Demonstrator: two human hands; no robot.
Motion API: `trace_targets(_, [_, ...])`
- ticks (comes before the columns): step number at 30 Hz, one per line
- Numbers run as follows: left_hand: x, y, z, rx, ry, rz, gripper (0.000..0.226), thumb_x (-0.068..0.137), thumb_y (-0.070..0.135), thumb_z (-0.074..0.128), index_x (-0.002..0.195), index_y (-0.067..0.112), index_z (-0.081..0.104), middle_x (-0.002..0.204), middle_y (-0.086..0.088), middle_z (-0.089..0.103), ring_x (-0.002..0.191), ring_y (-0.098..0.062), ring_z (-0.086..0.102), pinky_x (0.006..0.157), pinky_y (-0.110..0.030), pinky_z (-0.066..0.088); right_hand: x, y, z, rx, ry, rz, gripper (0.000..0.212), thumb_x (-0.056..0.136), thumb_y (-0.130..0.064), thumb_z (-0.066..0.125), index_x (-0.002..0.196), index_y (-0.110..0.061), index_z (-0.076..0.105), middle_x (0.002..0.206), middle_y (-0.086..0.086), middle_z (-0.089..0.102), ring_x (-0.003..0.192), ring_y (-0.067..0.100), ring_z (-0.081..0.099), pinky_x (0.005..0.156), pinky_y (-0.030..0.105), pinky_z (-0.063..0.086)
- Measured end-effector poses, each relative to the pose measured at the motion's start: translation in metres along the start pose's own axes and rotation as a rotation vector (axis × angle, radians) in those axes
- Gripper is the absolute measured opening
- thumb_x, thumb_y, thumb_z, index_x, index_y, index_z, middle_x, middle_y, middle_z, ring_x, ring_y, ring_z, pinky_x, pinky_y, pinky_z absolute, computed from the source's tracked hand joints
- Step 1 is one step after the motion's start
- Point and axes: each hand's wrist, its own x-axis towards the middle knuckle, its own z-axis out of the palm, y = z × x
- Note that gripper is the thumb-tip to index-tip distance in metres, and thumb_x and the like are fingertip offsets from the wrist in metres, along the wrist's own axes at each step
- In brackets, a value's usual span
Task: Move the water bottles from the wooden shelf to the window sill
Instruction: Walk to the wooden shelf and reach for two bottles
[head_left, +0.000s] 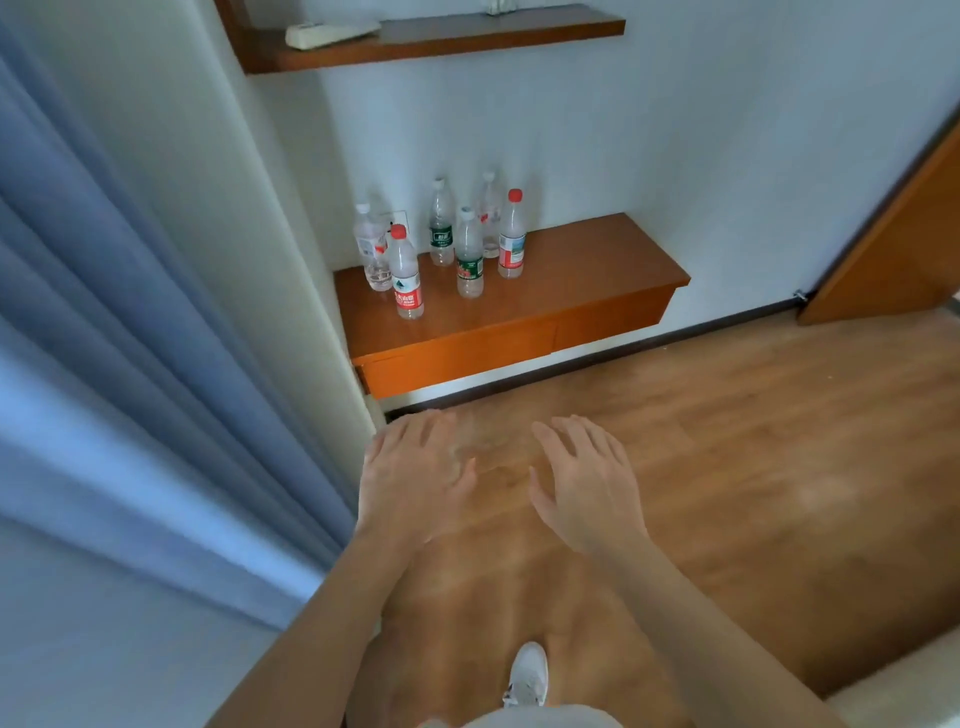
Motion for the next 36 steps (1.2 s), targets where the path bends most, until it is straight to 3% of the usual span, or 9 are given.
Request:
trace_targets(5, [0.089,0.019,0.019,0.02,-0.019,-0.021,0.059,0.091,0.063,0.047,0.141,0.033,0.042,0.149,0.006,0.046,0.138,-0.02,0.042,0.116,-0.043,0.029,0.079,0.037,0.01,0.039,-0.02,-0.002,0.053,0.085,-0.047,0.072,0.133,-0.025,0.062,0.134,0.002,0.065,0.129,0.023,0.058,0.108,0.041,0.044])
trace_targets(13, [0.177,0.011,0.046,0.032,0.047,-0.065,0.051,0.087,0.056,0.053,0.128,0.024,0.058,0.13,0.0,0.064,0.121,-0.025,0.058,0.104,-0.046,0.043,0.179,0.073,0.04,0.038,-0.032,-0.067,0.045,0.089,-0.037,0.056,0.131,-0.022,0.056,0.131,0.0,0.06,0.129,0.023,0.052,0.107,0.041,0.044])
trace_targets(18, [0.236,-0.004,0.072,0.017,0.044,-0.116,0.058,0.086,0.062,0.047,0.133,0.028,0.054,0.136,0.003,0.06,0.127,-0.023,0.055,0.108,-0.046,0.039,0.242,0.085,0.066,0.02,-0.042,-0.082,0.049,0.087,-0.037,0.065,0.132,-0.02,0.058,0.131,0.003,0.063,0.128,0.026,0.056,0.107,0.042,0.045])
trace_targets(22, [0.288,-0.026,0.095,0.032,0.021,-0.154,0.061,0.086,0.065,0.049,0.137,0.032,0.051,0.142,0.006,0.055,0.133,-0.019,0.049,0.111,-0.044,0.038,0.304,0.089,0.089,0.019,-0.035,-0.104,0.052,0.085,-0.042,0.074,0.131,-0.02,0.062,0.131,0.006,0.067,0.126,0.029,0.06,0.105,0.045,0.047])
trace_targets(27, [0.345,-0.062,0.115,-0.024,0.012,-0.245,0.065,0.08,0.067,0.049,0.133,0.03,0.056,0.135,0.004,0.061,0.127,-0.021,0.055,0.103,-0.046,0.046,0.388,0.092,0.12,0.032,-0.089,-0.129,0.053,0.09,-0.046,0.065,0.138,-0.024,0.056,0.14,0.002,0.06,0.134,0.025,0.053,0.11,0.042,0.041])
trace_targets(32, [0.371,-0.113,0.133,0.0,-0.005,-0.326,0.061,0.074,0.064,0.063,0.124,0.029,0.062,0.124,0.003,0.067,0.117,-0.022,0.062,0.093,-0.045,0.052,0.448,0.096,0.156,0.062,-0.191,-0.15,0.056,0.091,-0.05,0.062,0.141,-0.026,0.053,0.146,0.001,0.055,0.137,0.023,0.05,0.112,0.042,0.039])
trace_targets(36, [0.378,-0.155,0.145,0.005,-0.056,-0.417,0.068,0.073,0.068,0.059,0.126,0.025,0.06,0.123,-0.002,0.067,0.112,-0.027,0.064,0.088,-0.049,0.055,0.479,0.106,0.183,0.101,-0.288,-0.131,0.063,0.089,-0.052,0.065,0.144,-0.027,0.048,0.147,0.0,0.053,0.137,0.023,0.049,0.112,0.042,0.04])
